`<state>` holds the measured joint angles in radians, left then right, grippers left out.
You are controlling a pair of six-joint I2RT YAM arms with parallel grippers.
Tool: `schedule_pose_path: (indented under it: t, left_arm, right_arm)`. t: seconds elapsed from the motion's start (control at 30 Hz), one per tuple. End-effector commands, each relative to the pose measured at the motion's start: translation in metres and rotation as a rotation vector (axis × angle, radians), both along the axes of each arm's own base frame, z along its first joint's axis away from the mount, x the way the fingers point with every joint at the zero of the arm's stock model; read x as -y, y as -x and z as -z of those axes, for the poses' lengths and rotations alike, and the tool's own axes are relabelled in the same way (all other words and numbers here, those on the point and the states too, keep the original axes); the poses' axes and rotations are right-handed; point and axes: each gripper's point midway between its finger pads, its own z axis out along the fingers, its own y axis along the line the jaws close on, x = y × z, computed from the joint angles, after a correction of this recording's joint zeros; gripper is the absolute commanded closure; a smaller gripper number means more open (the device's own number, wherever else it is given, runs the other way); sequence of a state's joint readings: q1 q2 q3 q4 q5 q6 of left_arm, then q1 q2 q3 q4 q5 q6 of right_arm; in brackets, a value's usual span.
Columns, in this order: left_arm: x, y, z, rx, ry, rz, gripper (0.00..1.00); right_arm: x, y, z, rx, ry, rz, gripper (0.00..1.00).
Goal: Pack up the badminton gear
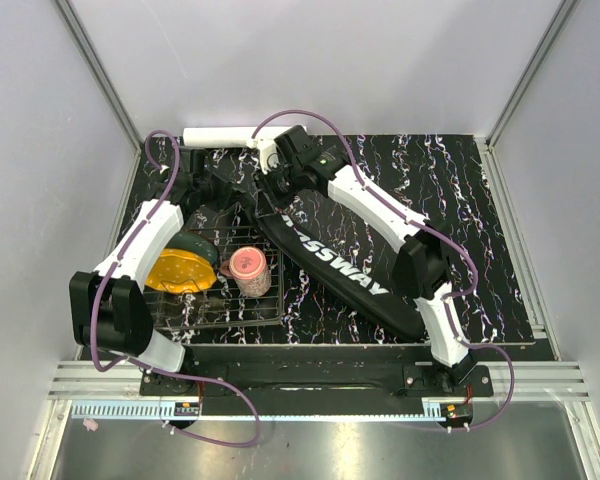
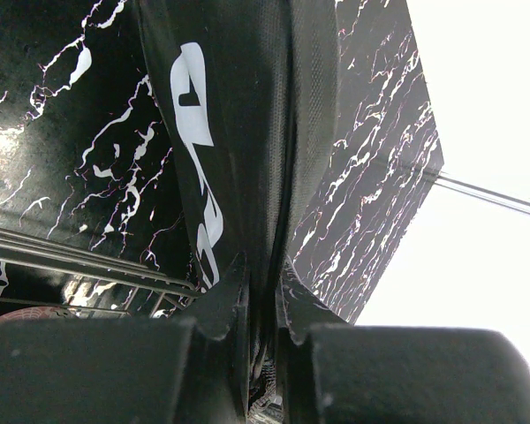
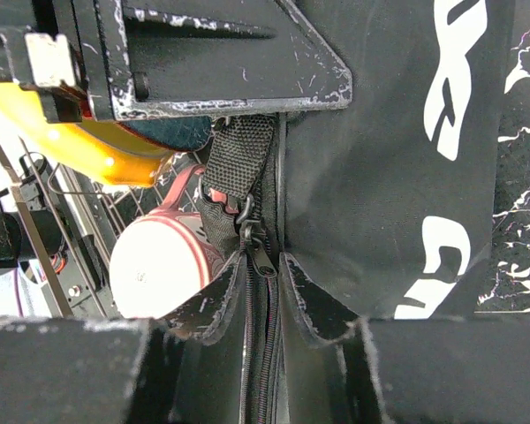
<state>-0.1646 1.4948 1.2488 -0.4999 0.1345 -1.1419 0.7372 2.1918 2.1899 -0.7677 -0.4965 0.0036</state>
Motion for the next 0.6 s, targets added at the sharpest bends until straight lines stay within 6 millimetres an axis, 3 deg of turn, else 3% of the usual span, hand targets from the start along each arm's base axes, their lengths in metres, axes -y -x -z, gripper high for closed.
schedule_pose_path:
  t: [0.0, 0.3, 0.57]
  left_arm:
    - [0.0059, -0.0053, -0.0346, 0.092, 0.021, 0.038, 1.00]
    - [0.0041, -0.0047, -0.0375, 0.099, 0.020, 0.030, 1.00]
    - [0.0056, -0.0050, -0.0379, 0.100, 0.023, 0.031, 1.00]
  right_arm:
    - [-0.0129, -0.0012, -0.0234, 0.056, -0.067, -0.046, 0.75]
    - [-0.0146, -0.0021, -0.0223, 0.050, -0.069, -0.045, 0.80]
    - [-0.0188, -0.0029, -0.0143, 0.050, -0.051, -0.045, 0.77]
